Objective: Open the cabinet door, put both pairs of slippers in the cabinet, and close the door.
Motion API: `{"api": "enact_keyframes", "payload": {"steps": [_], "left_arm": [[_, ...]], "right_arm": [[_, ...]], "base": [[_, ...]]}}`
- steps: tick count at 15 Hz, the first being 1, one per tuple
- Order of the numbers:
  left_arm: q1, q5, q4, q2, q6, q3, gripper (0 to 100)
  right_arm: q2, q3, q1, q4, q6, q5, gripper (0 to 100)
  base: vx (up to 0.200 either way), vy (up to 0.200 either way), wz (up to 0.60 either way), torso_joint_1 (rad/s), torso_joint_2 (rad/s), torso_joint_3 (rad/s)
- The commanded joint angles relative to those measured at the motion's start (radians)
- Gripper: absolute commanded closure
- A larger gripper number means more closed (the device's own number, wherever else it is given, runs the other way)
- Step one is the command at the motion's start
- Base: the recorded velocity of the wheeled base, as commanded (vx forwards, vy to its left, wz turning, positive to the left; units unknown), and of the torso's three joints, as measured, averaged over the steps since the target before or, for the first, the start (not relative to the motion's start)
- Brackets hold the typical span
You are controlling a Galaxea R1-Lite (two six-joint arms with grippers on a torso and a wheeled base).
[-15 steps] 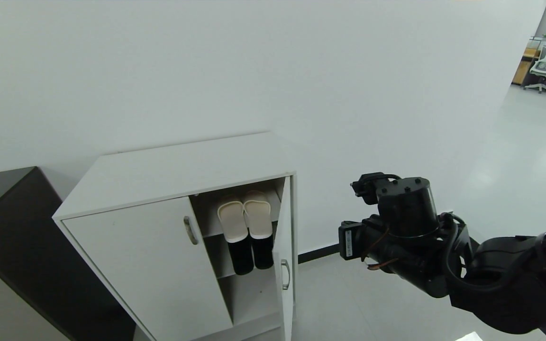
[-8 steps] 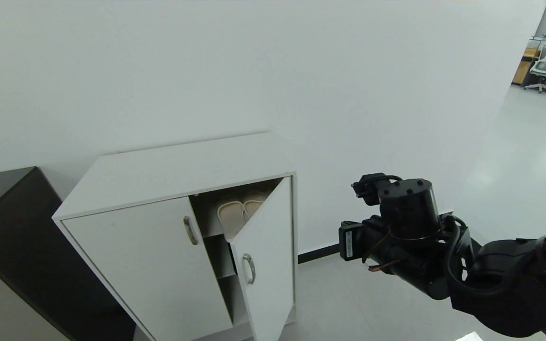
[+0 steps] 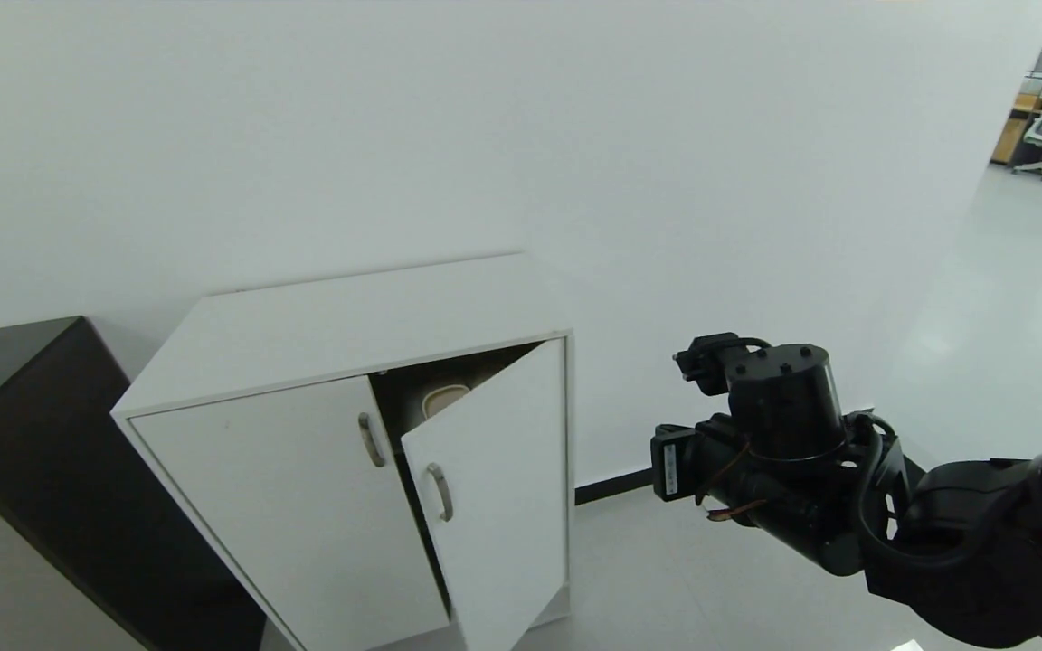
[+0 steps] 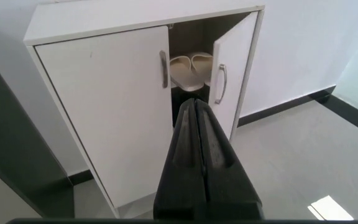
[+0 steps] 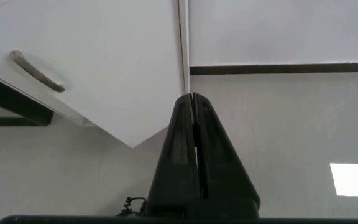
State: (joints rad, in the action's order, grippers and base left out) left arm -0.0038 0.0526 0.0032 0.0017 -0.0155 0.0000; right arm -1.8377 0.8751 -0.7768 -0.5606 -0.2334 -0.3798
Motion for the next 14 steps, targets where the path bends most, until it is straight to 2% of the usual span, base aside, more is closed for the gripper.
{"api": "enact_keyframes", "payload": {"steps": [1,5,12,14], "left_arm": [[0.001,0.001,0.000,0.000,0.000,0.000,100],[0.001,0.000,0.000,0.000,0.000,0.000,100],[0.001,0.000,0.000,0.000,0.000,0.000,100],[0.001,0.001,0.000,0.000,-0.001,0.000,100]], "right_arm": [[-0.005,-0.004,-0.002,0.001,0.000,0.001,100],[-0.008,-0.019,-0.002,-0.028,0.003,0.002,100],[-0.020,-0.130,-0.001,-0.191,0.098,0.071,100],[-0.018,-0.176,-0.001,-0.248,0.103,0.136,100]], "base": [[0.000,0.000,0.60,0.002,0.00,0.002],[0.000,0.000,0.60,0.004,0.00,0.005],[0.000,0.000,0.00,0.000,0.00,0.000],[0.000,0.000,0.00,0.000,0.00,0.000]]}}
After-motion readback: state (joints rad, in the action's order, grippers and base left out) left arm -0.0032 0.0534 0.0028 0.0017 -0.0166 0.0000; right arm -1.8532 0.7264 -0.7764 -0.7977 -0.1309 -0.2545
